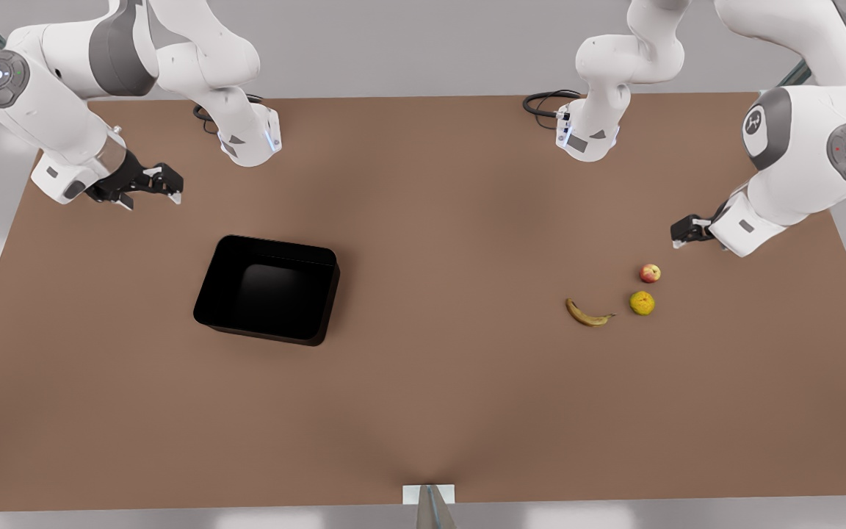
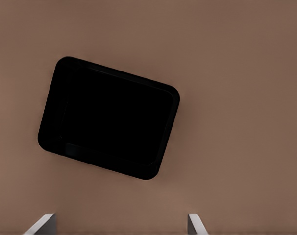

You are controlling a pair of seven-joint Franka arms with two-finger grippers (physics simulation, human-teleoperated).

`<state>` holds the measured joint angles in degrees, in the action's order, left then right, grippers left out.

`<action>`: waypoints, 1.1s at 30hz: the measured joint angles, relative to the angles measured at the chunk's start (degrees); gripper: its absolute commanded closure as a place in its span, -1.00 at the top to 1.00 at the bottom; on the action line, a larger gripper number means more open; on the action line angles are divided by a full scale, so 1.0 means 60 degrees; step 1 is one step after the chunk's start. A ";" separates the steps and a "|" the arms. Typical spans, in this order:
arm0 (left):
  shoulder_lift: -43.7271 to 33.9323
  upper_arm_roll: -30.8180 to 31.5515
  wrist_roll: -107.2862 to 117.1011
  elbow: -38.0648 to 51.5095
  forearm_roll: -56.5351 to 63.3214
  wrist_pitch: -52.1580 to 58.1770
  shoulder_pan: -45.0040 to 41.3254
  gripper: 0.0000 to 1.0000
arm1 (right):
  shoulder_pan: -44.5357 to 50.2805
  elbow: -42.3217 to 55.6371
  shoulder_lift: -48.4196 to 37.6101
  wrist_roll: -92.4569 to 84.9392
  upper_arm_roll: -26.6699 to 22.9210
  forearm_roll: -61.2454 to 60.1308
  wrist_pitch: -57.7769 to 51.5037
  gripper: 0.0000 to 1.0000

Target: Place the storage box in the middle with the right arm, and place the apple in the storage box with the left arm

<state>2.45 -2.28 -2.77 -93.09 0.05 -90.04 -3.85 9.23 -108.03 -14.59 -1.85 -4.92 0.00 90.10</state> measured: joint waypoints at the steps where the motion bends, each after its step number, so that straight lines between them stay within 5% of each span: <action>1: 0.0001 -0.0005 0.0020 -0.0009 0.0009 -0.0007 -0.0053 1.00 | -0.0004 -0.0013 0.0008 0.0000 0.0000 0.0000 0.0006 1.00; 6: 0.0397 -0.0451 0.3994 -0.0116 -0.0133 0.0663 -0.0084 1.00 | -0.0055 0.0131 0.1923 0.1541 -0.0037 -0.0652 0.1246 1.00; 10: 0.0553 -0.2598 0.7999 -0.1378 -0.1740 0.0029 0.0443 1.00 | 0.0184 -0.0475 0.2849 0.1476 -0.0096 -0.0529 0.2100 1.00; 13: 0.0588 -0.4077 0.8329 -0.3032 -0.3922 -0.0762 0.0065 1.00 | -0.1142 -0.0590 0.3277 0.1361 -0.0131 -0.0308 0.2471 1.00; 23: 0.2029 -0.4643 0.7343 -0.5183 -1.0320 -0.1439 0.0503 1.00 | -0.1477 -0.1394 0.4031 0.0586 -0.0073 -0.0142 0.3921 1.00; 33: 0.3428 -0.4616 0.5956 -0.5181 -1.2425 0.0563 0.0860 1.00 | -0.1335 -0.3192 0.3624 0.0736 -0.0029 -0.0852 0.6158 1.00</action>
<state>23.02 -29.98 32.96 -124.18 -74.50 -86.66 1.31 1.22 -127.18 7.16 2.57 -5.10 -5.11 127.05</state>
